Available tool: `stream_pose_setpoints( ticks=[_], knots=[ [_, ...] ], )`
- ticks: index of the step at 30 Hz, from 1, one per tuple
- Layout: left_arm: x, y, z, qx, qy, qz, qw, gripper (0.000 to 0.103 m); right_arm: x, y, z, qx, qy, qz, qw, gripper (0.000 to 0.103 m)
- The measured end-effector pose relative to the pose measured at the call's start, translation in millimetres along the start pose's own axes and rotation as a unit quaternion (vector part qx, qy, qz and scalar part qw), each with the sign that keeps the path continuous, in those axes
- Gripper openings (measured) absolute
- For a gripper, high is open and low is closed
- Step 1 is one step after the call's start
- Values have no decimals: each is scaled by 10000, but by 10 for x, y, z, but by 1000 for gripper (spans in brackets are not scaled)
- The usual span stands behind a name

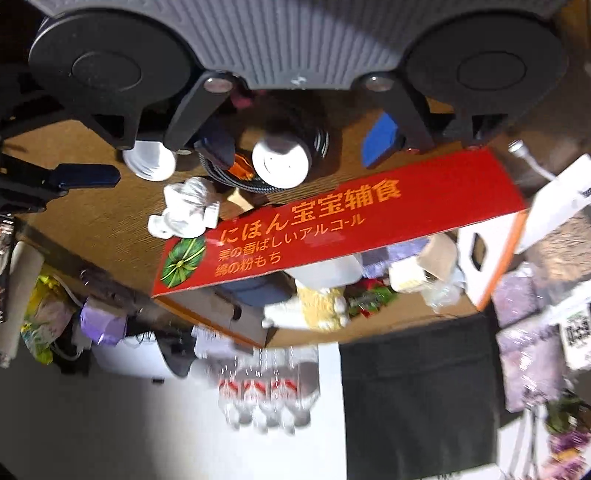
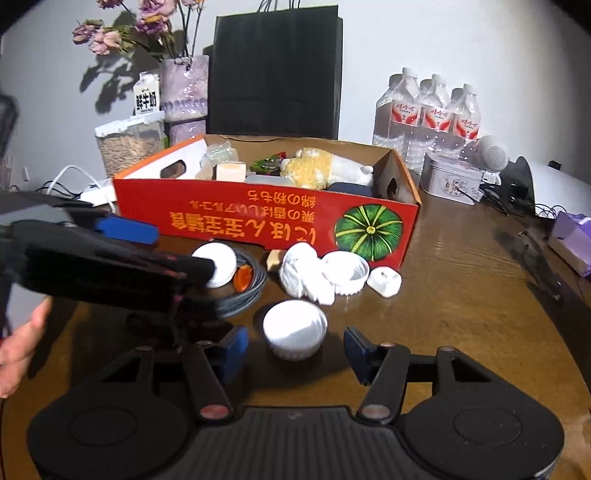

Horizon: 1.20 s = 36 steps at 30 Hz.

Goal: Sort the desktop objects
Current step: 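Grasp a white round lid with the right tool while the left tool grasps another white lid, then carry both white lids into the box and open both tools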

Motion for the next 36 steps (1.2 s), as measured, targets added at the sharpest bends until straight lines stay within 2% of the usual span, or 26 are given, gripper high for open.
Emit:
stream_pose_setpoints(
  ticks=[1,2,4,5,6,7,11,15,18,22,28,32,36],
  knots=[
    [86,-10,-8,39,71,90,9999,79,33,-5,1,6,-44,10,10000,56],
    [135,-10,-16,96,132,140,9998,78,59,1,1,16,-77,17,10000,50],
    [211,16,-48,225,263,259,9991,59,88,19,-14,45,-90,19,9999,39],
    [246,31,-58,265,269,331,9987,54,88,24,-14,42,-104,-13,9999,39],
    [246,34,-61,295,268,269,9988,41,86,31,-19,71,-115,-37,9999,39],
    [241,30,-66,316,271,249,9988,37,85,32,-16,82,-119,-60,9999,39],
    [92,20,-70,297,74,98,9995,36,59,59,-6,78,-132,-136,9998,39],
    [-406,-10,-39,-63,-31,-411,9991,36,-140,85,-1,221,-196,-328,9990,39],
    [-814,88,-33,-445,-39,-686,9966,36,-396,142,34,349,-280,-501,9977,39],
    [-1141,360,-119,-766,11,-692,9947,36,-728,263,123,418,-420,-630,9963,39],
    [-1436,796,-249,-1450,231,-483,9880,36,-1213,474,320,62,-594,-833,9947,39],
    [-1558,1065,-395,-1488,339,-247,9880,36,-1479,542,407,-133,-773,-960,9923,39],
    [-1682,1101,-402,-1485,369,-315,9877,36,-1575,553,450,-193,-792,-1031,9913,39]
  ],
)
Point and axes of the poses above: each gripper's, at about its wrist camera, not at the fingertips, and x roughly the way its jaws point, z to its left, y to its underside, the point moved 8 cm from there along x, roughly the way its jaws point, and after that the axes turned 1 degree about -y, right-handed, at the moved point
